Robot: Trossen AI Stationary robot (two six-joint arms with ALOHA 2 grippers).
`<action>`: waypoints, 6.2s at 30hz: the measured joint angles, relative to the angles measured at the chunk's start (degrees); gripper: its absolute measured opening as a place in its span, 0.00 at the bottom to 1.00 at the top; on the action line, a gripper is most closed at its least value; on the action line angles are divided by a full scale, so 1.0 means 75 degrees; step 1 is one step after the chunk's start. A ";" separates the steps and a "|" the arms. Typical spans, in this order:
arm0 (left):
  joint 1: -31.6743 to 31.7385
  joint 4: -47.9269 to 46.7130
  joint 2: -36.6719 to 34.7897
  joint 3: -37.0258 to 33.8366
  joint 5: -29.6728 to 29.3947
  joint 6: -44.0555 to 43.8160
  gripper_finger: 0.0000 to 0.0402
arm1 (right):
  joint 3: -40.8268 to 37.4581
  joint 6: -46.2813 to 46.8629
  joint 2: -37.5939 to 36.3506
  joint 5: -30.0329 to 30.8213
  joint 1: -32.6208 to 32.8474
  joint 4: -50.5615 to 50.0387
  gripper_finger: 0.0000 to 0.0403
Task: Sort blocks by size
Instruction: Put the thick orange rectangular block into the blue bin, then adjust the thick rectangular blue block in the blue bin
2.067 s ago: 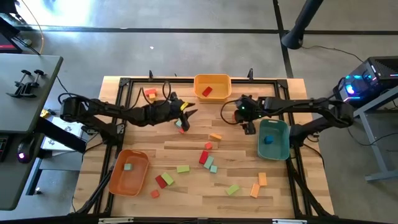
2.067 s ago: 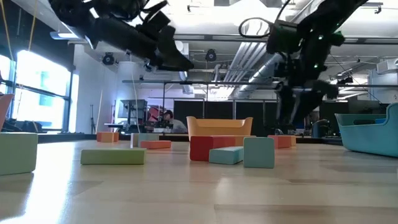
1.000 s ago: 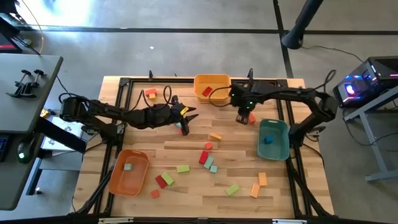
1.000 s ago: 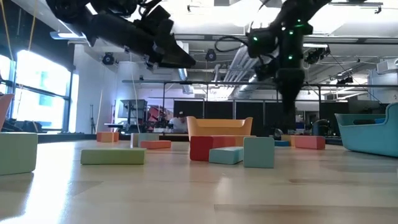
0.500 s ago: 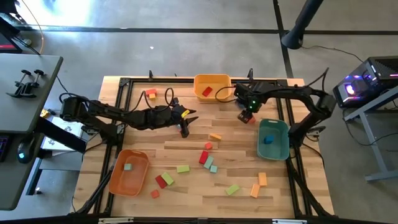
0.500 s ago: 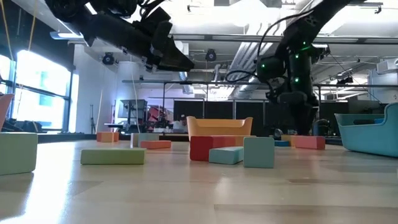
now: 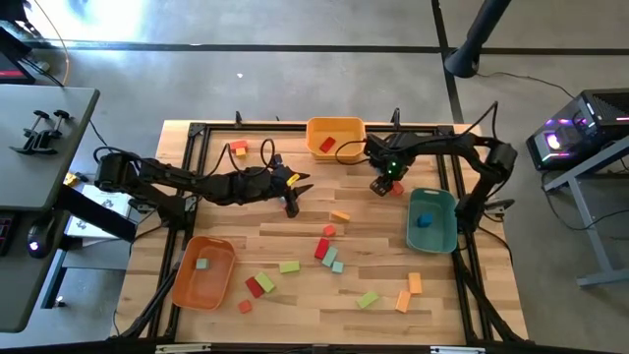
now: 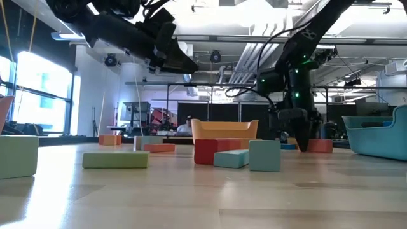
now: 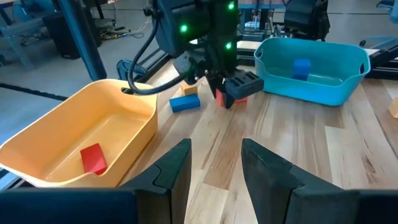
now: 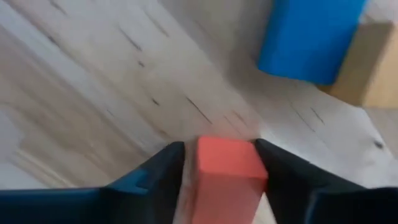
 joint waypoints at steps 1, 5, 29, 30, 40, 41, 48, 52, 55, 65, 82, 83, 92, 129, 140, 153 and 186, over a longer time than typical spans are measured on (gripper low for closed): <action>0.0000 -0.0054 0.0001 0.0000 0.0001 -0.0044 0.31 | 0.0000 -0.0120 -0.0011 0.0011 0.0070 0.0030 0.40; -0.0003 -0.0248 0.0006 0.0000 0.0001 -0.0184 0.31 | -0.0009 -0.0280 -0.0515 0.0270 0.0506 0.0439 0.32; 0.0006 0.0690 0.0009 0.0000 0.0001 -0.0172 0.31 | -0.3136 0.5973 -0.6949 0.6098 0.6396 -0.0713 0.32; 0.0006 0.0738 0.0009 0.0000 0.0001 -0.0135 0.31 | -0.3136 0.6179 -0.6907 0.6117 0.6428 -0.0875 0.32; 0.0005 0.0835 0.0009 0.0000 -0.0313 -0.0121 0.31 | -0.3220 0.6966 -0.6588 0.5681 0.6459 -0.1556 0.32; 0.0004 0.0835 0.0009 0.0000 -0.0355 -0.0115 0.31 | -0.3268 0.7041 -0.6561 0.5663 0.6459 -0.1555 0.32; 0.0006 0.0829 0.0009 0.0000 -0.0378 0.0020 0.31 | -0.3706 0.7845 -0.6563 0.5544 0.6456 -0.1585 0.43; 0.0006 0.0829 0.0009 0.0000 -0.0378 0.0022 0.31 | -0.3618 0.7944 -0.6586 0.5428 0.6453 -0.1699 0.53; 0.0006 0.0845 0.0009 0.0000 -0.0381 0.0020 0.31 | -0.3288 0.7942 -0.6586 0.5417 0.6453 -0.2153 0.55; 0.0006 0.0943 0.0009 0.0000 -0.0384 0.0020 0.31 | -0.3011 0.7026 -0.6828 0.3115 0.6483 -0.1874 0.56; 0.0006 0.0946 0.0009 0.0000 -0.0372 0.0221 0.31 | -0.3322 0.6778 -0.6818 0.1837 0.6450 -0.1662 0.53; 0.0006 0.0946 0.0009 0.0000 -0.0372 0.0221 0.31 | -0.3403 0.6724 -0.6806 0.1629 0.6445 -0.1596 0.53; 0.0006 0.0942 0.0009 0.0000 -0.0367 0.0221 0.31 | -0.3462 0.6662 -0.6287 0.1741 0.6450 -0.1581 0.53; -0.0216 0.0949 0.0009 0.0000 -0.0355 0.0283 0.31 | -0.2559 0.7796 -0.6172 0.2805 0.7017 -0.2543 0.58; -0.0195 0.0998 0.0009 0.0000 -0.0361 0.0283 0.31 | -0.2559 0.6975 -0.5534 0.2927 0.5841 -0.2435 0.58; -0.0195 0.0998 0.0009 0.0000 -0.0361 0.0364 0.31 | -0.2562 0.5538 -0.4310 0.1826 0.4864 -0.2432 0.47; -0.0195 0.1167 0.0009 0.0000 -0.0361 0.0280 0.31 | -0.1688 1.2041 -0.2941 0.3006 0.9360 -0.4627 0.59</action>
